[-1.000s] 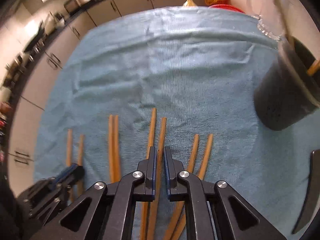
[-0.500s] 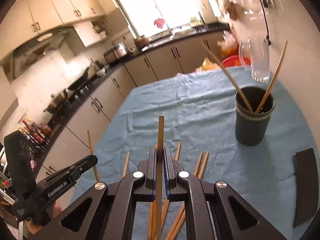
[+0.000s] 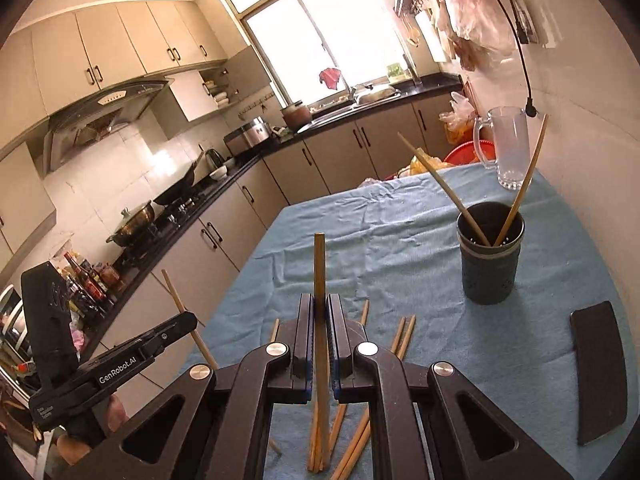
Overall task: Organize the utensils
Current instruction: 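Lift the left gripper's chopstick over the black cup while the right gripper carries its own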
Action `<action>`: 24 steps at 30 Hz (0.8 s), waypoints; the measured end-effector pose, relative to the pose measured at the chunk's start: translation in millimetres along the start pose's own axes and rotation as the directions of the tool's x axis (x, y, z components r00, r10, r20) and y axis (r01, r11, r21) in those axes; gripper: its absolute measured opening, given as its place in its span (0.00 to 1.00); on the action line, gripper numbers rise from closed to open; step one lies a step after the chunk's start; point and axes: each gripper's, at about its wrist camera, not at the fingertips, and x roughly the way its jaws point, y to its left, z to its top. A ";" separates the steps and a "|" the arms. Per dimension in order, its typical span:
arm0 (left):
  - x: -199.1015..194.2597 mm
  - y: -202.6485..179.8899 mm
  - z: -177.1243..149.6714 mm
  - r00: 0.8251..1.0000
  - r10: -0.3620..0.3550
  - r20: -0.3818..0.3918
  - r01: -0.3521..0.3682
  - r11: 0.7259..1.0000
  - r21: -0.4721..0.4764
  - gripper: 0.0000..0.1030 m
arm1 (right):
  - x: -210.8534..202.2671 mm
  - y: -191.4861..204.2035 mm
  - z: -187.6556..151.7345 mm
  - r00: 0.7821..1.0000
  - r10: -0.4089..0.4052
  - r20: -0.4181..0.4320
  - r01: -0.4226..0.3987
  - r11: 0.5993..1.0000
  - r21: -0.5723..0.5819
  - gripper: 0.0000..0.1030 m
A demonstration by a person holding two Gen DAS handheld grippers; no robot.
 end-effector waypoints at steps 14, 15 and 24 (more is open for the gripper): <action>-11.6 -6.9 4.1 1.000 -0.005 0.029 0.005 1.000 0.006 0.06 | -14.3 -6.1 2.8 0.999 -0.007 0.042 0.007 1.000 0.009 0.06; -12.2 -7.9 4.8 0.999 -0.005 0.032 0.005 1.000 0.008 0.06 | -15.5 -6.8 2.9 0.999 -0.009 0.045 0.009 1.000 0.011 0.06; -14.4 -16.4 10.6 0.999 -0.014 0.036 0.013 1.000 0.024 0.06 | -28.9 -18.0 9.4 0.997 -0.024 0.074 0.020 0.999 0.047 0.06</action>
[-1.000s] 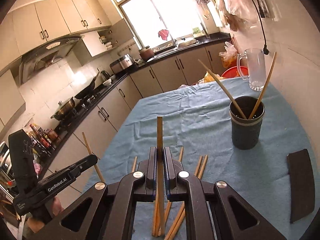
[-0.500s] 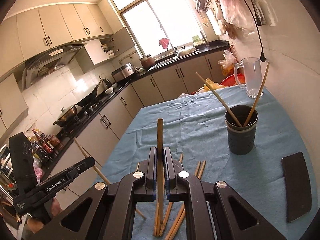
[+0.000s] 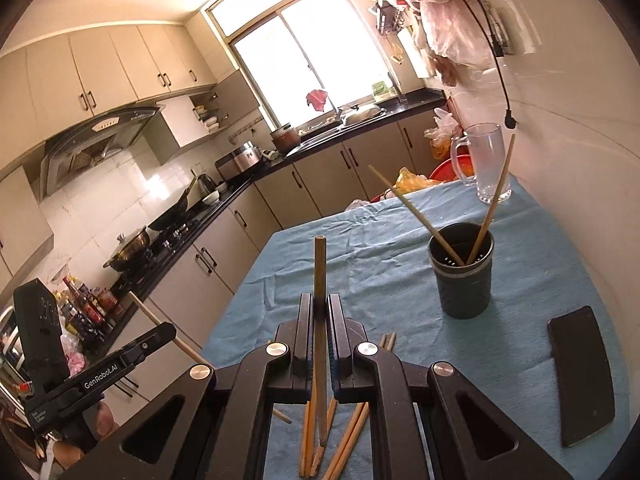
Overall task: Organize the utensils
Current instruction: 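Lift the left gripper's chopstick over the black cup while the right gripper carries its own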
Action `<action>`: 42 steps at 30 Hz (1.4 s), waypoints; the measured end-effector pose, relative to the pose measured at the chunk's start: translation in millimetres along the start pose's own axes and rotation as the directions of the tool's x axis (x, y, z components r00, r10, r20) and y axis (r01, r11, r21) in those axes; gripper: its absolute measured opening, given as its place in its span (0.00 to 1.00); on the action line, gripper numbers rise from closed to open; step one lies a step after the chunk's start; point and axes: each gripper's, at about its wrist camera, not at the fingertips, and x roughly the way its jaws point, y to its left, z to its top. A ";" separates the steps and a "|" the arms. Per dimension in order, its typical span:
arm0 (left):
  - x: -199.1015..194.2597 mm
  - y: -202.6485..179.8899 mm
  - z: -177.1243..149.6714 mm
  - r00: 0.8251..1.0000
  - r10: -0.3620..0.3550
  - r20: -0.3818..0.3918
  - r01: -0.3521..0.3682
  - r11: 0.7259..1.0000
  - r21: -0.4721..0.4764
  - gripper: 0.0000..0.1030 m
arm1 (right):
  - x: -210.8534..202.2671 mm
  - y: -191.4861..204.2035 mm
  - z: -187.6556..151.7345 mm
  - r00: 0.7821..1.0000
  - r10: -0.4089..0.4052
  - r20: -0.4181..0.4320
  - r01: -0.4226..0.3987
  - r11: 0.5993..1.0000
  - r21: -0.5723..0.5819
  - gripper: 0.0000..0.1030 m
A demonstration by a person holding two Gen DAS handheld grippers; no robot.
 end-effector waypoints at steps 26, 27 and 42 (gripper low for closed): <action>13.3 -87.2 60.8 0.989 -0.150 -0.018 0.151 0.983 0.102 0.06 | -84.1 -92.5 62.7 0.968 -0.109 0.228 0.063 0.978 0.199 0.06; 14.3 -91.6 64.2 0.988 -0.155 -0.015 0.156 0.982 0.105 0.06 | -86.7 -95.1 66.7 0.965 -0.115 0.236 0.067 0.977 0.202 0.06; 47.5 -161.9 128.0 0.979 -0.204 0.023 0.199 0.970 0.138 0.06 | -88.5 -115.4 117.3 0.946 -0.150 0.287 0.090 0.973 0.212 0.06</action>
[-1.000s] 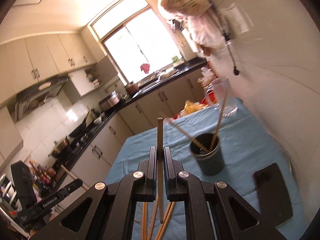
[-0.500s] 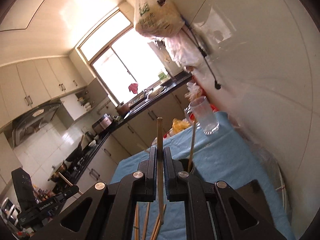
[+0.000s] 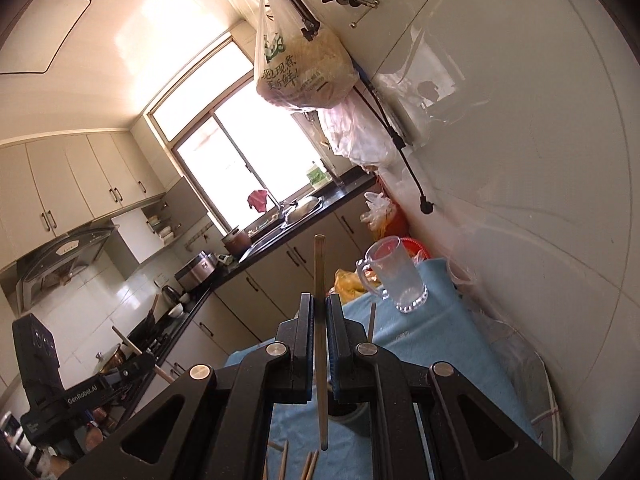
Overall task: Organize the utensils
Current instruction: 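Lift the left gripper's chopstick over the black cup while the right gripper carries its own, then lower and open the left gripper into the cup while the right gripper releases its chopstick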
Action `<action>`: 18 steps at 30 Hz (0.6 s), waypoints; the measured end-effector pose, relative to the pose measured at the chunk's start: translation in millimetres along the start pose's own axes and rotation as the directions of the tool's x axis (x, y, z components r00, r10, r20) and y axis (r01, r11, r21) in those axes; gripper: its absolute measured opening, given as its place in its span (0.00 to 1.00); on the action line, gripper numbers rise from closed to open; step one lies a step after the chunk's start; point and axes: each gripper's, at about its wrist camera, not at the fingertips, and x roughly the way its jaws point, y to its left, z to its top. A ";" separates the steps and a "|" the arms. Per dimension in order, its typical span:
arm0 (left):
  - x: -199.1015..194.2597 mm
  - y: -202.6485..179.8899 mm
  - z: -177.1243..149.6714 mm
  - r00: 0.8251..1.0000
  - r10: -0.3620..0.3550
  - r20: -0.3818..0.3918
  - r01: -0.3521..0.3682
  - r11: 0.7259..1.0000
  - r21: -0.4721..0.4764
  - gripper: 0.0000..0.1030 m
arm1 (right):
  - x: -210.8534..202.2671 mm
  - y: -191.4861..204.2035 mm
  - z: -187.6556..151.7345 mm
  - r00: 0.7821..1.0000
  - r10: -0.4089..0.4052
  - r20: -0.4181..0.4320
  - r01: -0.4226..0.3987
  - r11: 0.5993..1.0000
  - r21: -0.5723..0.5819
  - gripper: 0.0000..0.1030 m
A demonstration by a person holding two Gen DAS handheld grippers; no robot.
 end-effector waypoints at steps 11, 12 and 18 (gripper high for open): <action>49.0 -6.5 16.5 1.000 -0.010 -0.006 0.010 1.000 -0.019 0.06 | 36.4 -5.9 19.1 1.000 -0.028 0.006 0.028 1.000 -0.005 0.06; 54.3 -5.9 15.3 1.000 -0.011 -0.012 0.011 1.000 -0.023 0.06 | 40.6 -7.2 19.1 0.999 -0.034 0.003 0.034 0.999 -0.006 0.06; 80.5 -1.5 4.9 0.999 -0.011 -0.049 0.010 1.000 -0.029 0.06 | 65.3 -19.5 12.9 0.998 -0.059 -0.036 0.059 0.998 0.005 0.06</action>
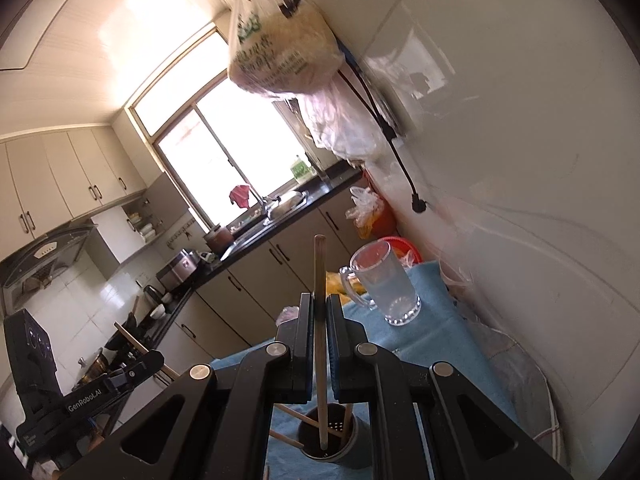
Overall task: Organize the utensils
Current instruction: 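Lower and open the left gripper into the cup while the right gripper releases its chopstick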
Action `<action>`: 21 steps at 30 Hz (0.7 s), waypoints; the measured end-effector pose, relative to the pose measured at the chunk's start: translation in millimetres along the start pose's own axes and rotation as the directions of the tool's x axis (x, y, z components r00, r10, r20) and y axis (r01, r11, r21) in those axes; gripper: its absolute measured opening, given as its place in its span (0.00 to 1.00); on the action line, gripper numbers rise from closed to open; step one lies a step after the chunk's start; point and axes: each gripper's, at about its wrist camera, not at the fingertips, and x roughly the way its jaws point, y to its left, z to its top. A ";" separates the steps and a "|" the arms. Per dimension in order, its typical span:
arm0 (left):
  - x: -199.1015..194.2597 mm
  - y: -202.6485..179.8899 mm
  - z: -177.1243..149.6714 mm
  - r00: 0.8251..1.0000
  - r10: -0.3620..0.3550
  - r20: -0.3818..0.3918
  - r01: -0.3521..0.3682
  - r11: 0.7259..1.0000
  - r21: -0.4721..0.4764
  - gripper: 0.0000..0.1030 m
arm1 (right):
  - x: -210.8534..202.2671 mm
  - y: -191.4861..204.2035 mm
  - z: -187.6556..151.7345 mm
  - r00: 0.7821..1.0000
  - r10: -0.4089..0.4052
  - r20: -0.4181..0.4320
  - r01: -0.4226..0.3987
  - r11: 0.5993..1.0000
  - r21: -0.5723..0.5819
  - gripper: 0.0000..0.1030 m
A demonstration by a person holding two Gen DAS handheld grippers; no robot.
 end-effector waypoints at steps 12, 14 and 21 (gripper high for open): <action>41.9 18.0 -24.3 0.996 0.011 -0.090 -0.014 0.999 -0.032 0.06 | 49.1 -21.3 -30.3 0.990 -0.044 -0.136 0.047 0.999 0.014 0.06; 46.8 20.7 -27.8 0.995 0.013 -0.101 -0.017 0.999 -0.036 0.06 | 53.7 -23.5 -33.6 0.988 -0.045 -0.149 0.048 0.999 0.018 0.06; 58.0 26.1 -35.3 0.992 0.015 -0.128 -0.020 0.999 -0.040 0.06 | 67.8 -27.6 -40.1 0.981 -0.049 -0.187 0.053 0.998 0.019 0.06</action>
